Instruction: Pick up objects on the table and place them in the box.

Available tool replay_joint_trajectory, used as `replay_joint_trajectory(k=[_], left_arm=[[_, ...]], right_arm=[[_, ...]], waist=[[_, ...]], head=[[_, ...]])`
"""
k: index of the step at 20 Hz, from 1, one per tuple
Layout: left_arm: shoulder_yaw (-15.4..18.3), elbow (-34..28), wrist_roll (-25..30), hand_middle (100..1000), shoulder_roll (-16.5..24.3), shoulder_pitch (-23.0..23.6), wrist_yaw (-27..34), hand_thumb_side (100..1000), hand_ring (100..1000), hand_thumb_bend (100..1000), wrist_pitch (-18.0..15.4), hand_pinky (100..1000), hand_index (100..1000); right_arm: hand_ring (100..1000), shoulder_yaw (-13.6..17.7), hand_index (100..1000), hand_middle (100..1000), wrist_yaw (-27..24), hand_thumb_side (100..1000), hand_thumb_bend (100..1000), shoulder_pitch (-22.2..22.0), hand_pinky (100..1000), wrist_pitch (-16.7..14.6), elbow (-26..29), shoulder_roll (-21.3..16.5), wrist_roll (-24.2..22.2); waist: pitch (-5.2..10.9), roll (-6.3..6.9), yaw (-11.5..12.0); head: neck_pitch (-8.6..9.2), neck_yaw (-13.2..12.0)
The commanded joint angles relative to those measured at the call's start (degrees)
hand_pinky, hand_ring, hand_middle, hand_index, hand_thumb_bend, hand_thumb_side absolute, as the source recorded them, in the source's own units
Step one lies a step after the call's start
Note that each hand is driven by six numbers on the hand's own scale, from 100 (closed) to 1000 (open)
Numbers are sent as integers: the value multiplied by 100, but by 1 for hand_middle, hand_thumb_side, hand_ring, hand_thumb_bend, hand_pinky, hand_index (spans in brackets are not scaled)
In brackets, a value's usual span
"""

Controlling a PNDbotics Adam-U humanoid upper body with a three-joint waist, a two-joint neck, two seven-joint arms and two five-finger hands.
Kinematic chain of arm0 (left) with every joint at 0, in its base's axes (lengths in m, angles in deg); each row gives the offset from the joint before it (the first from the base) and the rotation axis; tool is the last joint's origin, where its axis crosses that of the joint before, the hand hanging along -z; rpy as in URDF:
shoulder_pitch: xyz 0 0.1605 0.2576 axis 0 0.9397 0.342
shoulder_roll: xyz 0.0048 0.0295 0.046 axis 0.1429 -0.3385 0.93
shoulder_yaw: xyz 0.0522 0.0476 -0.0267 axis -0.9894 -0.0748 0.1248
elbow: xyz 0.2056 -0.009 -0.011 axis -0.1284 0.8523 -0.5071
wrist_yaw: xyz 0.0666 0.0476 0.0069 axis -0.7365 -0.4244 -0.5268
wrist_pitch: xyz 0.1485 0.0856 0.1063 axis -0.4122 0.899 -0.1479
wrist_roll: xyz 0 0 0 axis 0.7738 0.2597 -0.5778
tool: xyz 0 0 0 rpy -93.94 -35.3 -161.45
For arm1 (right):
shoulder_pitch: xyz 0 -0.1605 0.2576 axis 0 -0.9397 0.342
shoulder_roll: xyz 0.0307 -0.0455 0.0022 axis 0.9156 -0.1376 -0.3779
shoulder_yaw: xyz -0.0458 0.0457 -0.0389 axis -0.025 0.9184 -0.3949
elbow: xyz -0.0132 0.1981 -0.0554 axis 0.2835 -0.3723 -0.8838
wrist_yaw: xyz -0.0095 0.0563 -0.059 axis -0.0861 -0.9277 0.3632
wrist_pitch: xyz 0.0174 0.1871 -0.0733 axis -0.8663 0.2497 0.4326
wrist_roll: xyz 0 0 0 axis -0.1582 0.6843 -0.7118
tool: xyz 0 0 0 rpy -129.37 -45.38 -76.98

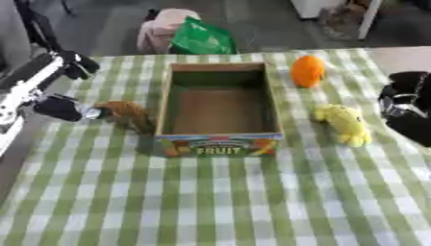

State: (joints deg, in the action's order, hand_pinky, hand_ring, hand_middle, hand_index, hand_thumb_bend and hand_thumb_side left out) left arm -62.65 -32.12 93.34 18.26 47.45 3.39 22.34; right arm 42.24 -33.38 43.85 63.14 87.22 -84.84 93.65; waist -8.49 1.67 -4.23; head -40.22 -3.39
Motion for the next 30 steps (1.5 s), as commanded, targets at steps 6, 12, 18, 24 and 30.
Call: replay_joint_trajectory(k=[6,12,18,24,30], left_arm=[[-93,426,467,655,-194,-391,-839,209,682,734,-42,741,760],[-200,1196,74,657,-592,-649,-1400,217,687,725,-216,741,756],[-198,1630,-131,619,-863,-667,-2028,222,653,682,-353,722,739],[-39,1817,-208,520,-997,-621,-2713,217,560,614,-503,681,687],[221,1716,-127,334,-998,-631,-3130,194,415,419,-673,623,540]], right_arm=[[642,3,694,567,-2,100,100,50,632,-18,78,-131,-29],[641,-1,694,566,-8,100,100,48,632,-19,74,-118,-33],[641,0,693,566,-11,100,100,44,632,-18,74,-109,-31],[641,7,693,566,-9,100,100,41,632,-15,72,-107,-24],[641,13,693,566,-7,100,100,35,632,-13,69,-108,-19]], waist=[[101,-16,-13],[104,-35,-18],[102,-45,-27],[100,-49,-24],[110,-52,-7]], head=[[-31,-20],[-42,-29],[-34,-36],[-33,-31],[-38,-17]])
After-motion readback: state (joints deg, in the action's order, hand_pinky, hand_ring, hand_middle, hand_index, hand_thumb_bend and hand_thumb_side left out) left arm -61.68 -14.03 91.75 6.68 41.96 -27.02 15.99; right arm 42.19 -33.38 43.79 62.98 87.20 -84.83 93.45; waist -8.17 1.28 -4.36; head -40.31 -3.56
